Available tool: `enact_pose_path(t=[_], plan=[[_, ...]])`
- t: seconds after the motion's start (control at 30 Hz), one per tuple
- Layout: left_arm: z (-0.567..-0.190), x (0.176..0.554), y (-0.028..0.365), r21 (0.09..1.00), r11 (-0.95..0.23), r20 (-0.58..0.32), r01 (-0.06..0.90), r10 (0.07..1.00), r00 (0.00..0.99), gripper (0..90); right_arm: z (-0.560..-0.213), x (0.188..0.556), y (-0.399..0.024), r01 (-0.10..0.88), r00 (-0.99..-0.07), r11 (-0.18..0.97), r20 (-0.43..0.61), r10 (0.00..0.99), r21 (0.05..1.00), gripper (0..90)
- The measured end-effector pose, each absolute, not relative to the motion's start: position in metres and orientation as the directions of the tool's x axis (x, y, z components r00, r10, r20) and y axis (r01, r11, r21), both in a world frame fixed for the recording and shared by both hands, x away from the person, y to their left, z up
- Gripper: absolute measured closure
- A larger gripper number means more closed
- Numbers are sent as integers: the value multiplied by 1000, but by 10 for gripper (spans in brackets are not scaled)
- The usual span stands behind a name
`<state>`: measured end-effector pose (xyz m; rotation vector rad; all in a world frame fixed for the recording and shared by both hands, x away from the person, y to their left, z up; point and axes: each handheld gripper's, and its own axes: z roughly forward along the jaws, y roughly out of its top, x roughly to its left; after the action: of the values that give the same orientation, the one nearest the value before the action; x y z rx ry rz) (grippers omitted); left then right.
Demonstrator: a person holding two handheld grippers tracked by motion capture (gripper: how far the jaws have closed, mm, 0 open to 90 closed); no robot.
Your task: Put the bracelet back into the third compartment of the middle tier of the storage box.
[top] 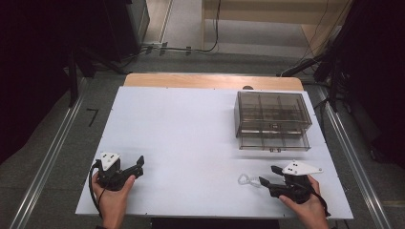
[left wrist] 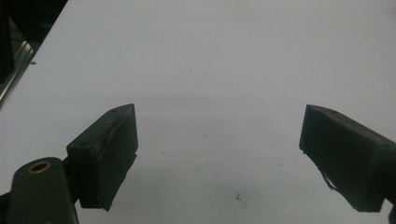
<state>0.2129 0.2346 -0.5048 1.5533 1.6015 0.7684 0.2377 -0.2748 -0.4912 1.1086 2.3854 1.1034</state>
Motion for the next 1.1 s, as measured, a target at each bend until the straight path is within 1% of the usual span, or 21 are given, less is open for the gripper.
enact_pose_path(t=[0.4,0.5,0.53,0.57,0.6,0.7,0.77,0.97,1.1], plan=[[-505,213,235,842,78,-112,534,993,32,119,-492,238,-272,524,-682,423,66,729,739,375],[-505,213,235,841,77,-112,535,993,32,120,-492,238,-271,525,-685,425,70,725,738,400],[-505,213,235,841,77,-112,535,993,32,119,-492,238,-271,524,-687,425,71,723,738,413],[-505,213,235,841,77,-111,535,993,32,119,-493,238,-271,522,-695,430,74,716,736,451],[-505,213,235,841,77,-111,535,993,32,119,-493,238,-271,522,-695,430,74,716,736,451],[-505,213,235,841,77,-112,535,993,32,119,-494,238,-270,522,-714,445,87,694,728,508],[-505,213,235,841,78,-112,536,993,32,119,-494,238,-269,523,-716,449,89,692,724,517],[-505,213,235,841,79,-113,536,993,31,119,-495,238,-267,519,-730,471,83,679,713,605],[-505,213,235,841,78,-112,536,993,32,119,-495,237,-265,508,-739,485,71,670,712,688]])
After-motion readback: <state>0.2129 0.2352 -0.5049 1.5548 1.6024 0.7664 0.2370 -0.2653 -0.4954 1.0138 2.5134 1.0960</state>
